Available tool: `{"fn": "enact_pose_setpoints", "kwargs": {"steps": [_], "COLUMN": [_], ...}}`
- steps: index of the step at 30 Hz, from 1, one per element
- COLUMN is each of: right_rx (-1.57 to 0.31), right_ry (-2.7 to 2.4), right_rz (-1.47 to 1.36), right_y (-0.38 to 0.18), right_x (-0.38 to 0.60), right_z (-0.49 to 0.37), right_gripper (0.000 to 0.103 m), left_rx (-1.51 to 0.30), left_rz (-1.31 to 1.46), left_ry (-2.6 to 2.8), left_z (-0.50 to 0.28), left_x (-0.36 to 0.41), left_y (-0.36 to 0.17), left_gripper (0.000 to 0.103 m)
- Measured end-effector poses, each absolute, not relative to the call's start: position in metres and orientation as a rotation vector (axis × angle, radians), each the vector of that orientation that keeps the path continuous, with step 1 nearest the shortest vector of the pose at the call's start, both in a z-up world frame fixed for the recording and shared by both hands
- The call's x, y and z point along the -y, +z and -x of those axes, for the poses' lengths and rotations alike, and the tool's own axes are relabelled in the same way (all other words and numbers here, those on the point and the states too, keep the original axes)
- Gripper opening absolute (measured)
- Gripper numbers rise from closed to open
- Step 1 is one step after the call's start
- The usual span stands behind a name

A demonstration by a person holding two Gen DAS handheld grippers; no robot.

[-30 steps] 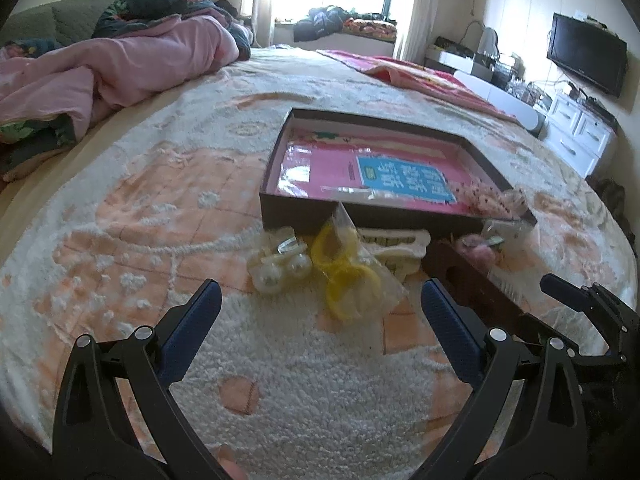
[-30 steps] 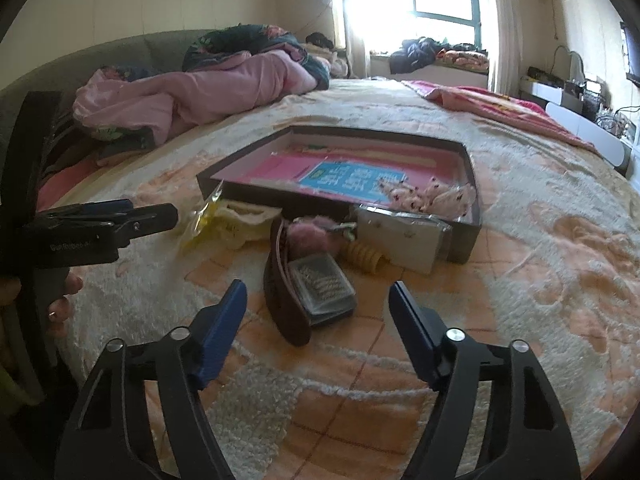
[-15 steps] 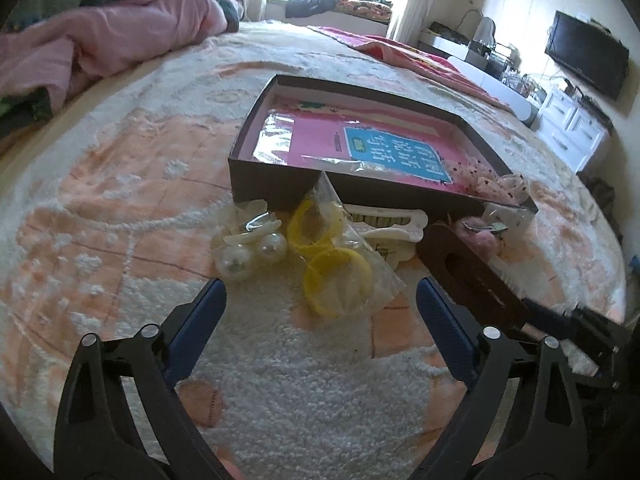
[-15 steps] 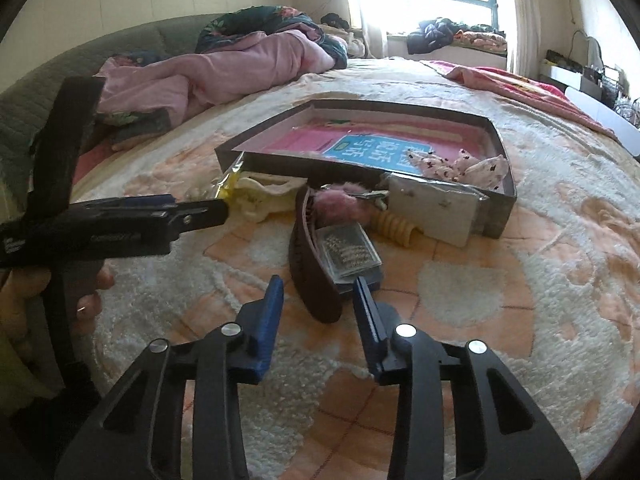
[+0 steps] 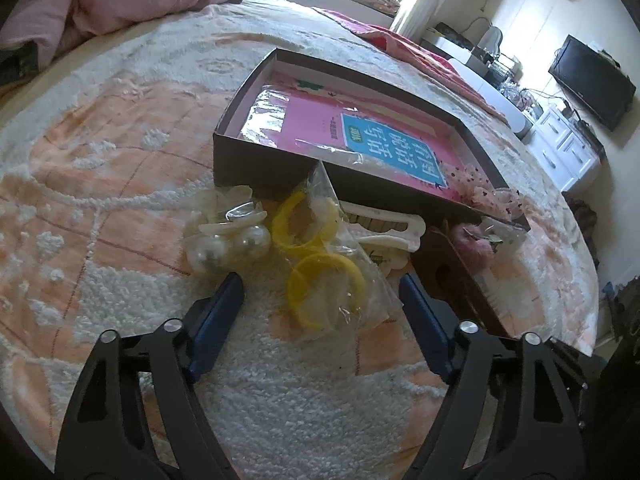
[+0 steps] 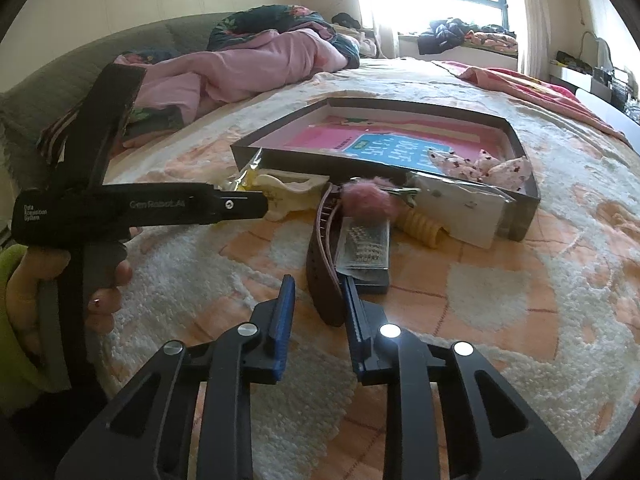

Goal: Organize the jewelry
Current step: 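Grasp the yellow bangle bag with the left tool while the right tool grasps the brown headband, then carry the yellow bag into the tray with the left tool while the right tool releases the headband there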

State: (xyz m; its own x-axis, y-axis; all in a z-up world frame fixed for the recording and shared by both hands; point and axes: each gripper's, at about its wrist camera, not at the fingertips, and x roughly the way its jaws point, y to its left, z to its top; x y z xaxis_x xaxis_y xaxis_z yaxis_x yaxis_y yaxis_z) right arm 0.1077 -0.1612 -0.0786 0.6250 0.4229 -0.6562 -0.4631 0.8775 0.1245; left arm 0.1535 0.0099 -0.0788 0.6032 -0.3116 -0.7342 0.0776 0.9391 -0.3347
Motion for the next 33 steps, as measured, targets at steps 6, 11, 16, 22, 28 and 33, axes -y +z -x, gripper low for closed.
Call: {"fn": "enact_pose_setpoints", "kwargs": {"steps": [6,11,16,22,28,33], "right_rx": [-0.738,-0.735,-0.709,-0.674,-0.642,-0.602], "right_ry": [0.528,0.541,0.561,0.565,0.564,0.565], "right_rz": [0.064,0.062,0.079,0.077,0.050,0.035], "right_y": [-0.080,-0.079,-0.074,-0.065,-0.055,-0.044], "right_x": [0.151,0.150,0.150,0.154,0.162,0.168], "right_z": [-0.111,-0.109,-0.102,-0.099,-0.099,-0.096], "right_gripper": [0.008,0.007,0.007,0.007,0.007,0.007], "left_rx": [-0.911,-0.912,-0.905,-0.881,-0.797,-0.760], "left_rz": [0.320,0.325,0.333,0.331,0.236,0.215], "left_ry": [-0.233,-0.259,-0.244,-0.245,-0.227,-0.225], "left_z": [-0.157,-0.156,-0.152,-0.144,-0.129,-0.125], "left_x": [-0.014,-0.012,-0.015,-0.020,-0.011,-0.008], "left_y": [-0.081,-0.080,-0.078,-0.071,-0.050,-0.038], "left_gripper": [0.059,0.043,0.017,0.016,0.016,0.016]}}
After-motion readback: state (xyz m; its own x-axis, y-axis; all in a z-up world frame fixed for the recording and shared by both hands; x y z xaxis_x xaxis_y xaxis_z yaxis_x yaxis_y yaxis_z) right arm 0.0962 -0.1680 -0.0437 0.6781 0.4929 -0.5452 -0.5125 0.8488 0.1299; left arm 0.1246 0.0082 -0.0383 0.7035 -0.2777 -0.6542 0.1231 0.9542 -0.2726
